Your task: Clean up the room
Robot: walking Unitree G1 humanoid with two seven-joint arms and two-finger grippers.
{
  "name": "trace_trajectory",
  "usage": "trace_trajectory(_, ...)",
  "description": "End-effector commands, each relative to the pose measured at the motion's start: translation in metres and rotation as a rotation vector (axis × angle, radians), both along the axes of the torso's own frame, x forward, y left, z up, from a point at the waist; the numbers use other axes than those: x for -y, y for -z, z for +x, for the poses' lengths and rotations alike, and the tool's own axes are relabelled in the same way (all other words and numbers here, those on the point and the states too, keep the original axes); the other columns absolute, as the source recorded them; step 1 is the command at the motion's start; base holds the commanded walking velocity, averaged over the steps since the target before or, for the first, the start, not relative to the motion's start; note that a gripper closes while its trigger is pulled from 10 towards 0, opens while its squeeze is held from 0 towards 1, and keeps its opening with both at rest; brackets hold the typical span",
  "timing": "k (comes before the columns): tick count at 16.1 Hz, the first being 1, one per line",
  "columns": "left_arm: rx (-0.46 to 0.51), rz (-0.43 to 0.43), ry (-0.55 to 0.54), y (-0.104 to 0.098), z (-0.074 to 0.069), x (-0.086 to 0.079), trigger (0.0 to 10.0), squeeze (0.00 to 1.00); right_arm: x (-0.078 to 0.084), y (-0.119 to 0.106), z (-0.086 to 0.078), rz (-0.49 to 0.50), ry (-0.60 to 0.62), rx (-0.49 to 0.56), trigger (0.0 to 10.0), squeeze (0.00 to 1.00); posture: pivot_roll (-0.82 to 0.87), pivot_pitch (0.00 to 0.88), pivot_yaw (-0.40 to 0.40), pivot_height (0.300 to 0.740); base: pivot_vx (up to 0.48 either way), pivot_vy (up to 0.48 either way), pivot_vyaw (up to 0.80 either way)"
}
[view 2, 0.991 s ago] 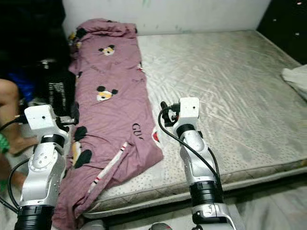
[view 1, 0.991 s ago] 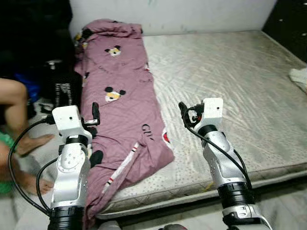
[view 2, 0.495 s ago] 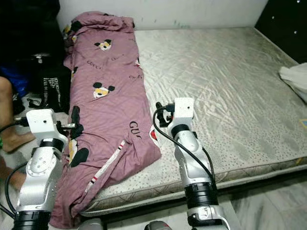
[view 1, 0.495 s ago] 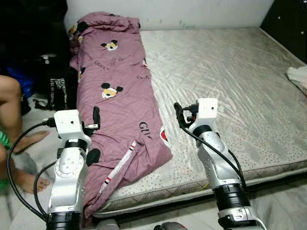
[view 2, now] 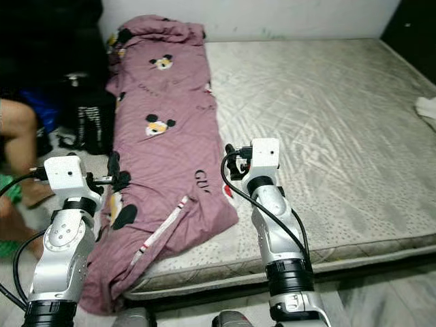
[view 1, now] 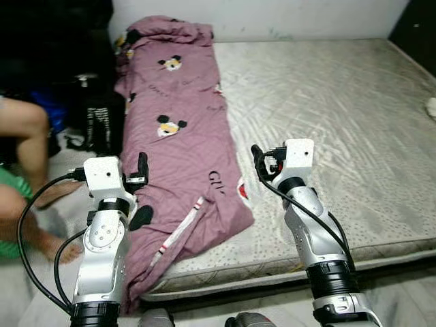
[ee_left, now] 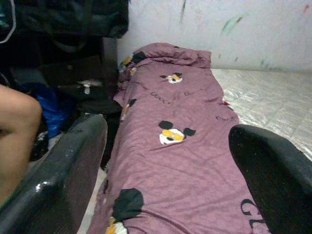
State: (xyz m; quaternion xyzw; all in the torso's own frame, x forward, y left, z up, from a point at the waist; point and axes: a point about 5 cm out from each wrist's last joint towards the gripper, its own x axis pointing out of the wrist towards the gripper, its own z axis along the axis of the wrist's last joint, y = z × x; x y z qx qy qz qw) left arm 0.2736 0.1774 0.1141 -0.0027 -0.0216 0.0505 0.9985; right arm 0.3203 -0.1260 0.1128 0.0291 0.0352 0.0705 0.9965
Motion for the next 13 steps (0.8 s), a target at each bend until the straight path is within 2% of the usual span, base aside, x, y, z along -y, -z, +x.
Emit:
trace_trajectory(1,-0.001,-0.002,-0.008,-0.001,-0.0014,-0.0013,10.0,0.0,0.0002,-0.0053,-0.0012,0.003,-0.004,0.026,10.0,0.0,-0.07,0.087,-0.015,0.74,0.0,0.0,0.0)
trace_trajectory(13,0.009,-0.01,-0.009,-0.0051,0.0028,0.0026,10.0,0.0,-0.0034,-0.007,-0.0009,0.009,-0.033,0.036,10.0,0.0,-0.07,0.075,-0.02,0.618,0.0,0.0,0.0)
